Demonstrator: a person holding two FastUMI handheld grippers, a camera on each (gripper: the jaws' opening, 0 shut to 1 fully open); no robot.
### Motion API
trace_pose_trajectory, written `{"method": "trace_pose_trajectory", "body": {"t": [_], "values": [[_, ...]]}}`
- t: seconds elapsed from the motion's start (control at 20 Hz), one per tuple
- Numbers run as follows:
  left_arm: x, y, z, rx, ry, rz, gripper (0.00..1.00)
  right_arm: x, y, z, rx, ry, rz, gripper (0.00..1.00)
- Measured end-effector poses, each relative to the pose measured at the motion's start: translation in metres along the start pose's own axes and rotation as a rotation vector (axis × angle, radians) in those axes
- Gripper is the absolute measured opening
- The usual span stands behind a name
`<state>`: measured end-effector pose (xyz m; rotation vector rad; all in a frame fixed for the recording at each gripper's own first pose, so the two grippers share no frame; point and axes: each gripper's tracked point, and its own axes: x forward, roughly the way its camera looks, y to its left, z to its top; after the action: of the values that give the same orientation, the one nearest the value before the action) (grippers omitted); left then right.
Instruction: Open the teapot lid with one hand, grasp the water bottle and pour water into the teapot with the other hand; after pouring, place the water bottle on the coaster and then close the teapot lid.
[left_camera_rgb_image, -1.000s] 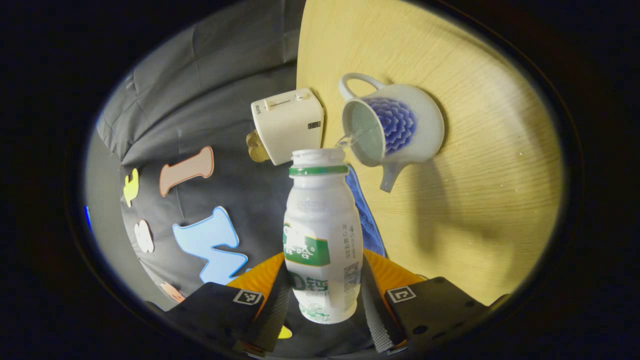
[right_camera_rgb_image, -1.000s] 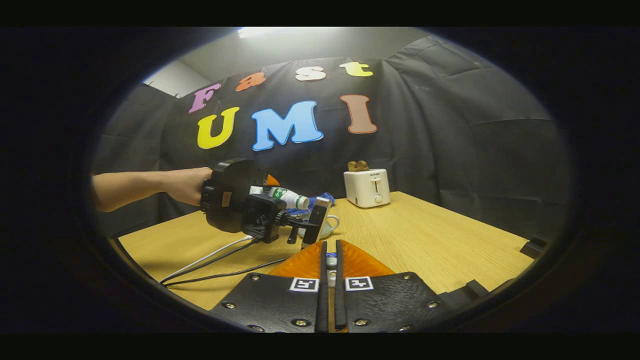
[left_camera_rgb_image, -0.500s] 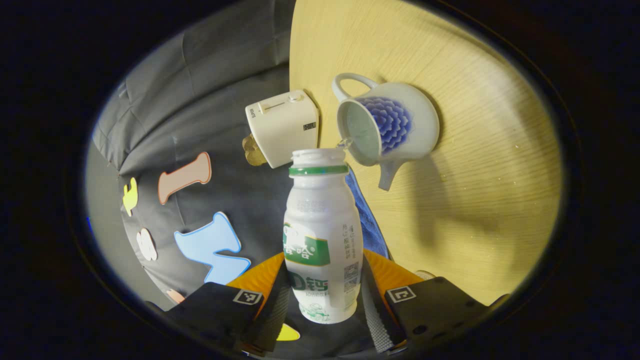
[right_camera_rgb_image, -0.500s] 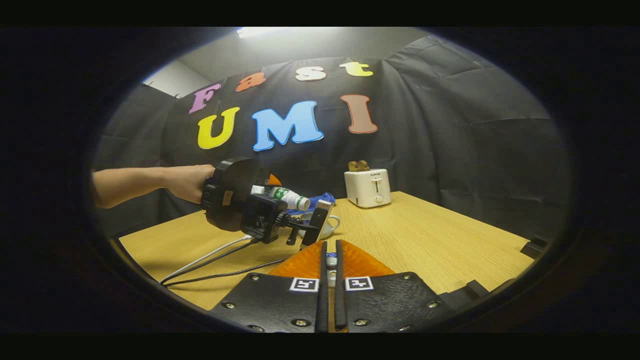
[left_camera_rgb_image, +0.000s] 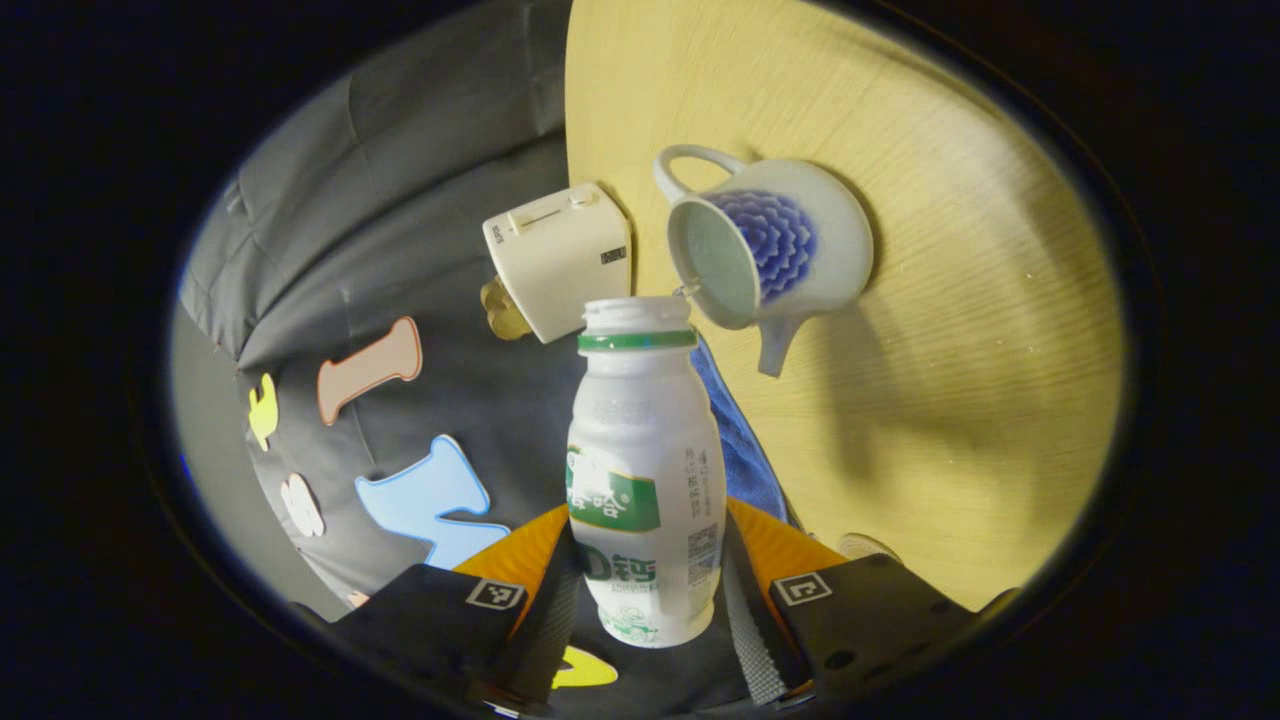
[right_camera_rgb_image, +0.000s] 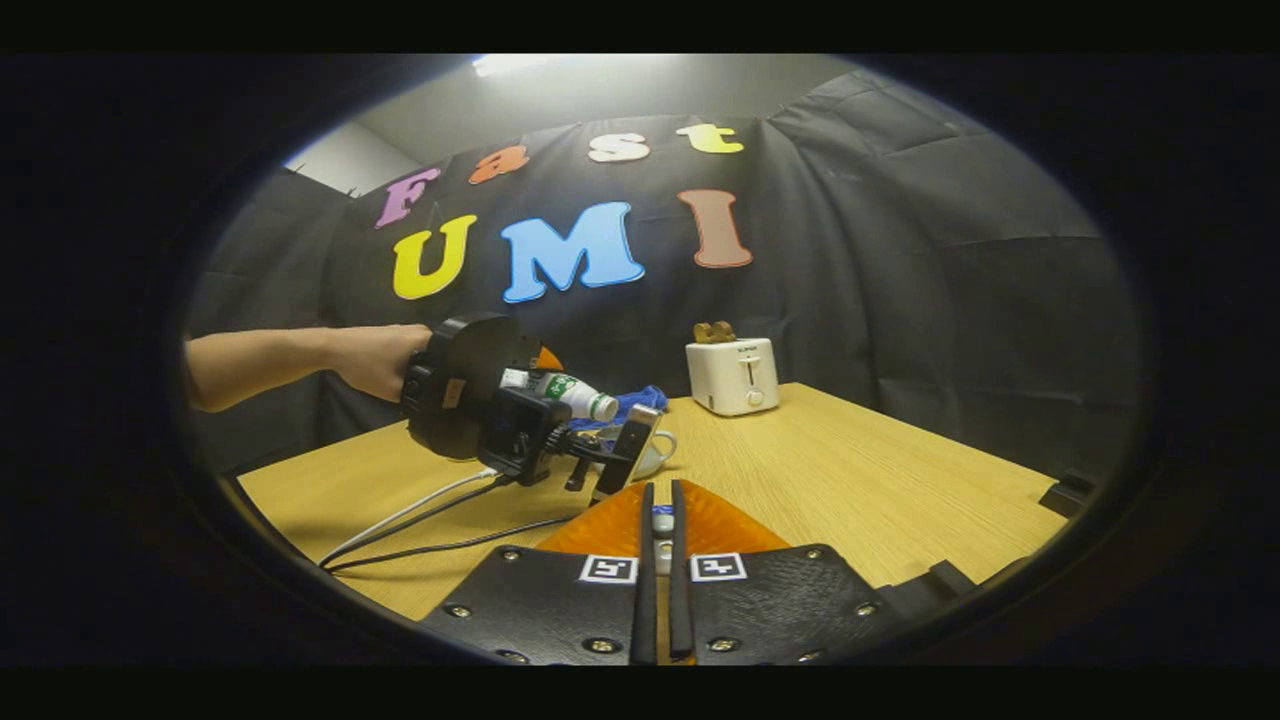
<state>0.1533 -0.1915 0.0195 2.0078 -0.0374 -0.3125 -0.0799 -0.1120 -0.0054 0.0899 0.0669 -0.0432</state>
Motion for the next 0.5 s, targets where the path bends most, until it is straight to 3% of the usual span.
{"method": "trace_pose_trajectory", "body": {"t": [0.05, 0.1, 0.3, 0.35, 0.5], "values": [[-0.001, 0.001, 0.0, 0.005, 0.0, 0.003, 0.76, 0.0, 0.0, 0.0, 0.0, 0.0, 0.0, 0.0], [-0.001, 0.003, 0.0, 0.01, 0.001, 0.006, 0.76, -0.001, 0.0, 0.0, 0.0, 0.0, 0.0, 0.05], [-0.002, 0.009, -0.002, 0.028, -0.003, 0.017, 0.75, -0.001, -0.001, 0.0, 0.0, -0.001, -0.001, 0.05], [-0.003, 0.011, -0.003, 0.036, -0.001, 0.019, 0.82, -0.001, 0.0, 0.0, -0.001, 0.0, -0.001, 0.05], [-0.004, 0.016, -0.002, 0.049, -0.007, 0.026, 0.82, -0.002, 0.0, 0.0, 0.001, 0.003, 0.0, 0.05]]}}
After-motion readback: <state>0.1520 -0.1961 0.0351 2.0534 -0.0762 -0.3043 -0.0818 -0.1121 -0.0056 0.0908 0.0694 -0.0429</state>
